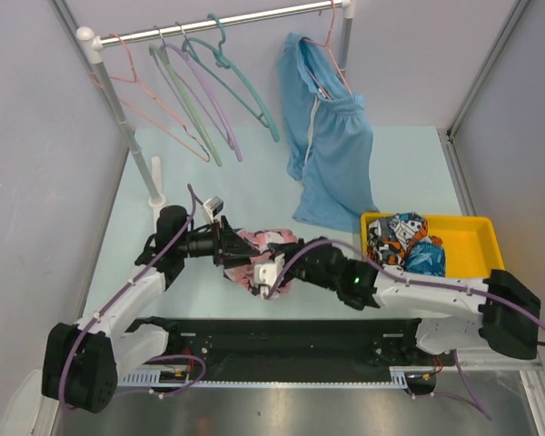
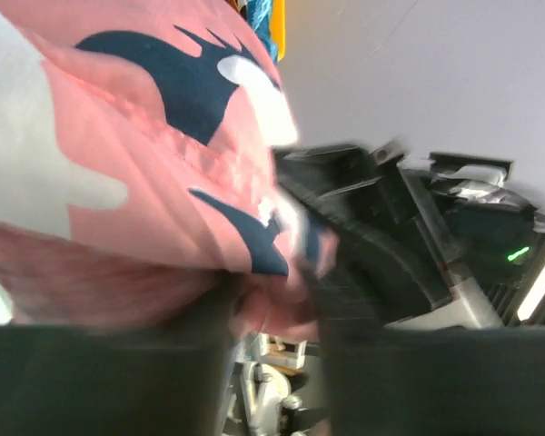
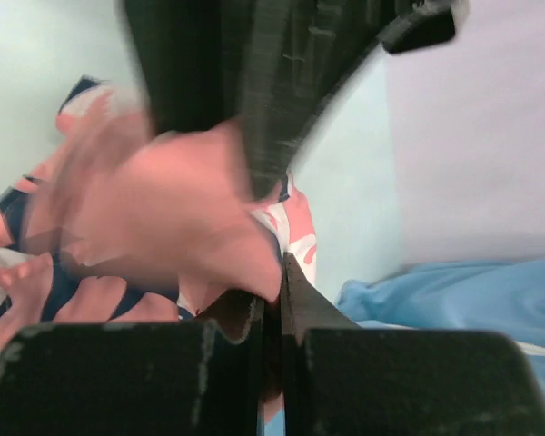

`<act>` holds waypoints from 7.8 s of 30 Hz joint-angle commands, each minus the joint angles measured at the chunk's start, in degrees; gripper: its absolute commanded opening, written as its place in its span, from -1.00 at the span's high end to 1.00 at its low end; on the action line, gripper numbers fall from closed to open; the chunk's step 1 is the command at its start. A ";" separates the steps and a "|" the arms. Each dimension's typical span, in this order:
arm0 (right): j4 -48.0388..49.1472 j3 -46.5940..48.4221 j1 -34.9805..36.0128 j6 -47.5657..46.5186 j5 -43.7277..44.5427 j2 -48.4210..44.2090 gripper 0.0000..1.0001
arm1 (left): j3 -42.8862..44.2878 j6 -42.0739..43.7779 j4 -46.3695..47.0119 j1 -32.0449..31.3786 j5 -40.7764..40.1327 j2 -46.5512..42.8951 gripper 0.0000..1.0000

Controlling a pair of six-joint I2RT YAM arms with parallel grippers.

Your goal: Place the shorts on the hanger

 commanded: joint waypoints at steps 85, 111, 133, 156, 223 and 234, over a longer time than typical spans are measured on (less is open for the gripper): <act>-43.95 23.93 -48.58 8.54 -57.90 -18.61 -0.37 | 40.81 124.70 -49.64 -45.97 -38.95 -12.23 1.00; -37.97 17.53 -16.09 -6.93 -47.19 -17.64 -0.40 | 40.11 118.64 -46.57 -45.97 -38.95 -10.99 1.00; -34.70 34.56 -43.30 13.90 -33.38 -22.30 1.00 | 51.70 105.18 -44.73 -26.46 -64.06 -18.99 1.00; -46.66 23.59 -32.07 24.89 -38.67 -24.93 1.00 | 27.63 100.18 -60.90 -26.37 -40.55 -22.51 0.97; -50.96 20.76 -26.70 27.52 -32.16 -25.20 1.00 | 33.06 79.51 -40.58 -28.57 -42.49 -7.04 0.99; -48.15 22.70 -26.88 32.62 -29.08 -21.77 1.00 | 62.67 78.30 -43.41 -28.48 -44.04 2.45 -0.42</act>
